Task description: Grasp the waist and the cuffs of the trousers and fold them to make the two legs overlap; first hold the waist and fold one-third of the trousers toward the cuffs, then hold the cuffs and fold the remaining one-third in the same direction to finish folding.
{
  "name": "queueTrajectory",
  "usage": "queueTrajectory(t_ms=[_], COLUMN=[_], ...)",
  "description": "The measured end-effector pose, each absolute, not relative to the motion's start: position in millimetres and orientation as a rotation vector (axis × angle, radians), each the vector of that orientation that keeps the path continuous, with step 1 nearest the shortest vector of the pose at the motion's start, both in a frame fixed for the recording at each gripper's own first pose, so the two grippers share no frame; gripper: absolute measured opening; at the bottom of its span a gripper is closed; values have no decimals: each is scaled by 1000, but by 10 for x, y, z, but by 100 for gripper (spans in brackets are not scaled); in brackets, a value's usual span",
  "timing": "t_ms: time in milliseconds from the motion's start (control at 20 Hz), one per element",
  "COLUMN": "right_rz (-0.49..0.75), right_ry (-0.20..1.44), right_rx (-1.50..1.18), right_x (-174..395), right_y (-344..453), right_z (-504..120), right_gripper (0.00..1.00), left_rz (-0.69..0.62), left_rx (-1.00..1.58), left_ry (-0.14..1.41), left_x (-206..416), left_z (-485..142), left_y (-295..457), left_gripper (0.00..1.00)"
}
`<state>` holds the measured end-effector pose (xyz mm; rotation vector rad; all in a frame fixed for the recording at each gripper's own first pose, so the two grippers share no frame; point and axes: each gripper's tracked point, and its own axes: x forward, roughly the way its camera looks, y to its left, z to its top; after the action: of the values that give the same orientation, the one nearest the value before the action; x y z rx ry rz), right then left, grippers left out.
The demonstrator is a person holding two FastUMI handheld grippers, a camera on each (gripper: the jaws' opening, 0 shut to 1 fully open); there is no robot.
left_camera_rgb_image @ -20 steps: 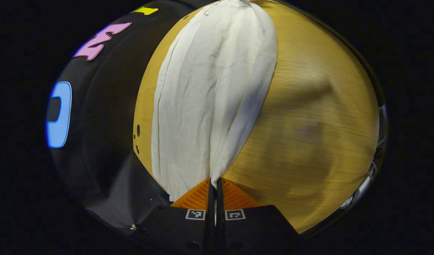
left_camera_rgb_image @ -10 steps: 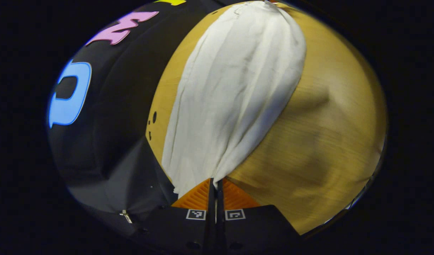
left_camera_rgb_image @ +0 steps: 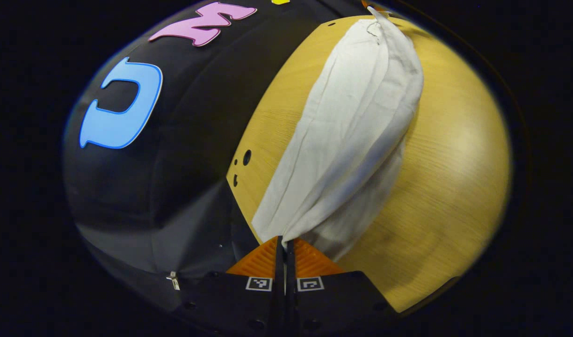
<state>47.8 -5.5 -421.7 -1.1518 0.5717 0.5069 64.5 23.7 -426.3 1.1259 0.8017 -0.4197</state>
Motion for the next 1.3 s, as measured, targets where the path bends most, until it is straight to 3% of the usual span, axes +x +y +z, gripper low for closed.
queueTrajectory(t_ms=[250,450,850,900,1000,1150,1250,1300], right_rz=[461,469,520,529,547,536,499,486], right_ry=[587,620,700,706,714,736,714,722], right_rx=[-1129,-1140,-1119,-1122,-1130,-1137,-1134,-1112], right_x=[819,1003,1195,1214,1221,1242,1328,1327], right_y=[-66,-23,45,38,31,-10,-26,-75], right_z=[-4339,-4587,-5130,-5165,-5248,-5345,-5261,-5268], right_gripper=[5,5,5,10,5,9,41,57], left_rz=[-351,-331,-348,-349,-353,-360,-339,-325], left_rx=[1090,1073,1147,1149,1152,1161,1185,1204], left_ry=[797,874,944,950,954,958,975,968], left_x=[1057,1218,1404,1396,1412,1439,1417,1449], left_z=[-4191,-4488,-4946,-4993,-5040,-5114,-5147,-5133], left_y=[160,131,74,77,85,80,147,196], left_gripper=[5,5,5,5,5,6,12,32])
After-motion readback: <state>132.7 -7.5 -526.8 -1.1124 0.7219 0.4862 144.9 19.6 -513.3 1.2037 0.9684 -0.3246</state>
